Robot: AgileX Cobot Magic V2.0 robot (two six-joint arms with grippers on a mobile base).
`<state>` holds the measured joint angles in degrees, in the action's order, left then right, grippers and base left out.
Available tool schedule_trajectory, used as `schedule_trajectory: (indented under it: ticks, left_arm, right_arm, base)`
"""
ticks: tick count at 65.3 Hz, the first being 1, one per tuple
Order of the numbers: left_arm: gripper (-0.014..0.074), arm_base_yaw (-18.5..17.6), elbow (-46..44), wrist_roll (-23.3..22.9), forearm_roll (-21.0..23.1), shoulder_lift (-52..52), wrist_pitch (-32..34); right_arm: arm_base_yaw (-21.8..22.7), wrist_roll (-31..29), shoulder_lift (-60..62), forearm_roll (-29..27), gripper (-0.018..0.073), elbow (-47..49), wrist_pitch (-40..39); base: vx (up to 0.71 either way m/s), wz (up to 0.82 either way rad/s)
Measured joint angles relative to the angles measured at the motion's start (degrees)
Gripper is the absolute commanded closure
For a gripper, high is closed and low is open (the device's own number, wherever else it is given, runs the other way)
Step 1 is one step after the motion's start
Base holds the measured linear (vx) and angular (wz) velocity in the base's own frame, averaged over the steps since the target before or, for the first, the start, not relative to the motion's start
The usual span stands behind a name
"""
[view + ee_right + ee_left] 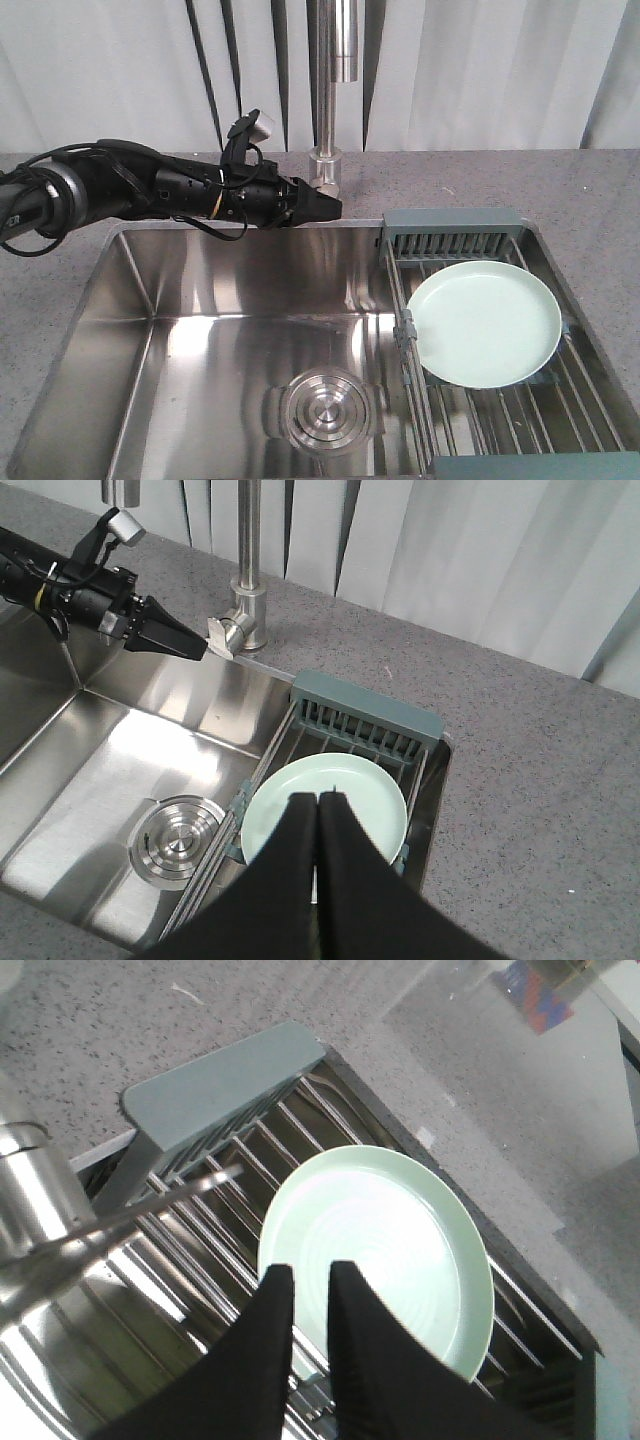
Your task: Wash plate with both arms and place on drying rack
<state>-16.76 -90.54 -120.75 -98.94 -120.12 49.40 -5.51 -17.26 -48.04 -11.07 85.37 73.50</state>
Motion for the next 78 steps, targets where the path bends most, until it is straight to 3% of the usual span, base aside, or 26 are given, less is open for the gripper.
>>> schedule_trajectory:
  ticks: [57, 78]
  left_arm:
    - [0.0503, 0.00, -0.28, 0.00, 8.26, -4.03, -5.63]
    - [0.0503, -0.38, -8.21, -0.14, 7.64, -7.13, -3.01]
  right_arm:
    - [0.00, 0.00, 0.00, 0.00, 0.0566, 0.00, 0.00]
    - [0.00, 0.00, 0.00, 0.00, 0.0566, 0.00, 0.00]
  base:
    - [0.00, 0.00]
    - [0.00, 0.00]
